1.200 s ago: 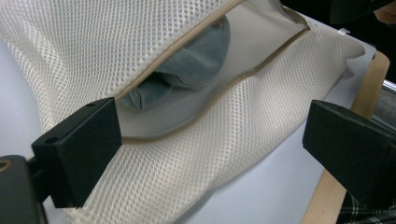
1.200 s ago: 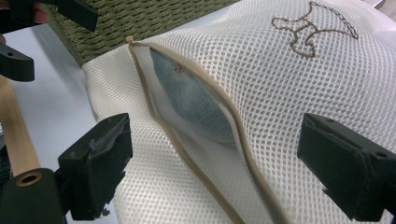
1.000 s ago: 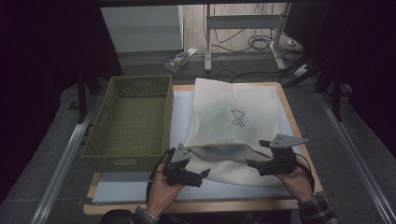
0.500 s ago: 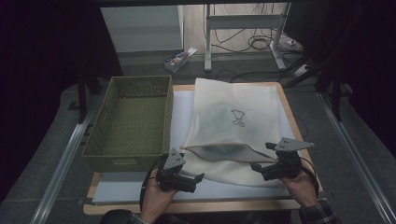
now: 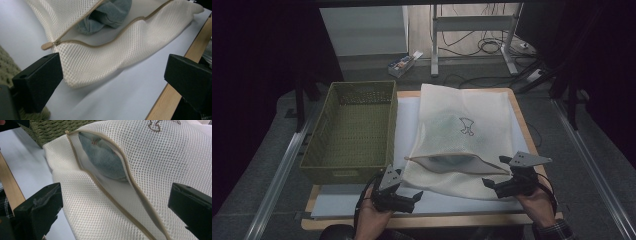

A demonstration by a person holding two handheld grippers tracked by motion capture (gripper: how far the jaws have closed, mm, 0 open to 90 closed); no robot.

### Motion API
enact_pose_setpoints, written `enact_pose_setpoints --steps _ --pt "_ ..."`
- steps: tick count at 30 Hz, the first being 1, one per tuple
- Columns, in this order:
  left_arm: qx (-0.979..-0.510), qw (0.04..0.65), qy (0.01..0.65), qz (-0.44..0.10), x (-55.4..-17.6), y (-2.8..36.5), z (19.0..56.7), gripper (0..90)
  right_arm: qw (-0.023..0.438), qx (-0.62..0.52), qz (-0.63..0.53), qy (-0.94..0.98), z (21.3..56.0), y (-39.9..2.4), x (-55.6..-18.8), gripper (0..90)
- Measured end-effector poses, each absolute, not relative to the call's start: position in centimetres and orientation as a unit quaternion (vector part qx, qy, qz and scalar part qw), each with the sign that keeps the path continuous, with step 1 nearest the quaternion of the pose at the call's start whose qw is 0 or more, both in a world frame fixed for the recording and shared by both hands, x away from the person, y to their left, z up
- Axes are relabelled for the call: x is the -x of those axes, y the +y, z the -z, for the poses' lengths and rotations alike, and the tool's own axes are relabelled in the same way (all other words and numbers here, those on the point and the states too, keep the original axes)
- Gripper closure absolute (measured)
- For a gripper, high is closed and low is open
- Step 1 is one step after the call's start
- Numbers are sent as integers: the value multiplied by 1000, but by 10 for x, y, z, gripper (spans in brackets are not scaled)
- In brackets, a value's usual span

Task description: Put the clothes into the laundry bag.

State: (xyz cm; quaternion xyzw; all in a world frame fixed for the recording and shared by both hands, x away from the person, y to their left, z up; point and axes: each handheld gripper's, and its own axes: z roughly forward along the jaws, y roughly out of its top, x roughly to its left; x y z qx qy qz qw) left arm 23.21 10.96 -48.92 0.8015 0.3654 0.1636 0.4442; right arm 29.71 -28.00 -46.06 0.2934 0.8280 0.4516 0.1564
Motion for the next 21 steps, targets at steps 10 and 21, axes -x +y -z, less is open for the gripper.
enact_pose_setpoints --steps 10,21 --pt "-799 436 372 -181 -222 124 495 18 162 -299 -436 833 468 -288 -291 0" --pt "-801 417 384 -189 -215 135 507 18 160 -312 -428 833 477 -296 -286 0"
